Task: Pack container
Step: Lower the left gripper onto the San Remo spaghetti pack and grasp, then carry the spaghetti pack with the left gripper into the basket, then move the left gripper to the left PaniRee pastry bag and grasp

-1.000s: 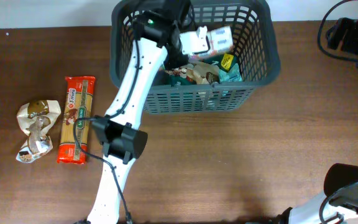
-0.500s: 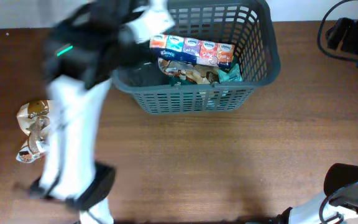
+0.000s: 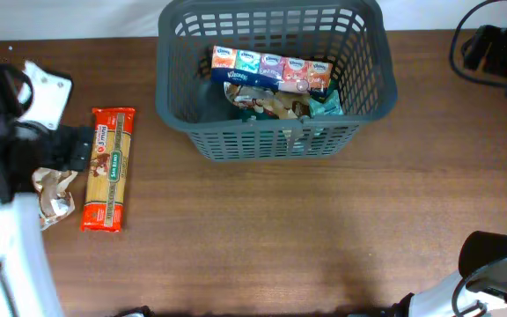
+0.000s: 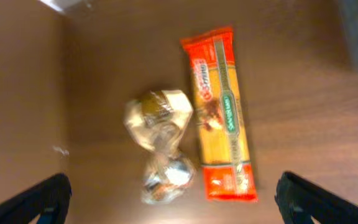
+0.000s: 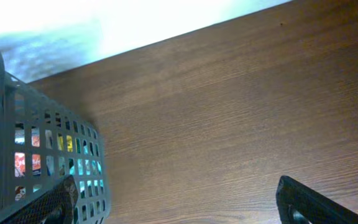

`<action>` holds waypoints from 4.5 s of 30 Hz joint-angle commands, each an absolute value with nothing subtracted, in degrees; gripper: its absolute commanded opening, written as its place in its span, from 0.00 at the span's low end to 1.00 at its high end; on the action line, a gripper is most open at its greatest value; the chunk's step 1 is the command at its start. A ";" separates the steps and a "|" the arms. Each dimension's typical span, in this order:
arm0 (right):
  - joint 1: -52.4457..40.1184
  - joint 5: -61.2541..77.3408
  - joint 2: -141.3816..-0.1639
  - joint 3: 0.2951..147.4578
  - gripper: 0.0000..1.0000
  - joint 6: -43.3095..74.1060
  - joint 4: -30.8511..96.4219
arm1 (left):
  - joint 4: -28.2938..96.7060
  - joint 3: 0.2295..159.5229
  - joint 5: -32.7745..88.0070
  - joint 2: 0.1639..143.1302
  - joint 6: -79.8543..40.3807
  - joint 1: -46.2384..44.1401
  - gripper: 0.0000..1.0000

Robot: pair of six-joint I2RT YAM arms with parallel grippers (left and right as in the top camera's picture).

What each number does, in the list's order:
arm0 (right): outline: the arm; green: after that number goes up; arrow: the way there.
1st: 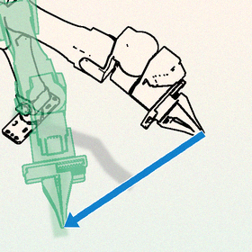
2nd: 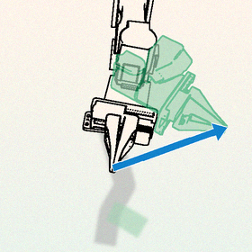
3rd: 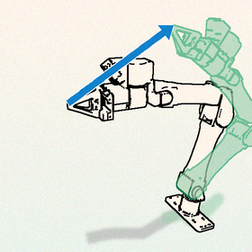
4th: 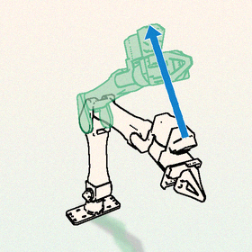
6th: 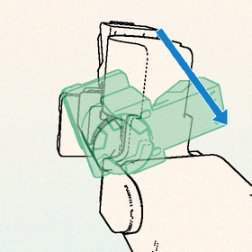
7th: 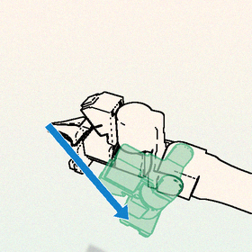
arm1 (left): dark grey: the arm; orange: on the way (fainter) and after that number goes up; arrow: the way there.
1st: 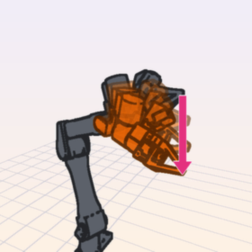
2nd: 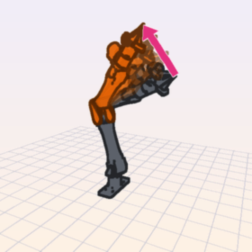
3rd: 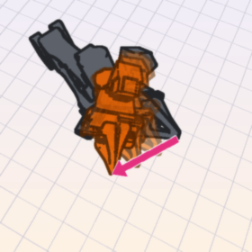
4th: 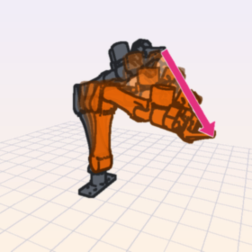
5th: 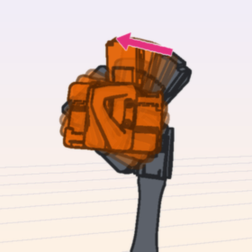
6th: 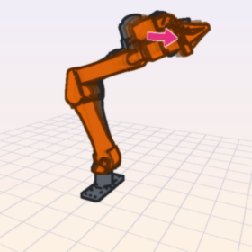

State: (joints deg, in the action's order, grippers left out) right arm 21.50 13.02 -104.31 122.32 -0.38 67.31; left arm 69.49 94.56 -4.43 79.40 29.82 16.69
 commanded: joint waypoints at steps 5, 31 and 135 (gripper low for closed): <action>21.41 13.28 -104.53 122.17 0.99 -0.34 67.31 | 64.03 82.43 -1.63 95.22 23.22 19.44 0.99; 21.41 13.28 -104.53 122.17 0.99 -0.34 67.31 | 53.23 82.43 1.30 120.97 18.87 17.56 0.22; 21.41 13.28 -104.53 122.17 0.99 -0.34 67.31 | 55.94 79.92 -3.66 95.11 23.57 32.69 0.92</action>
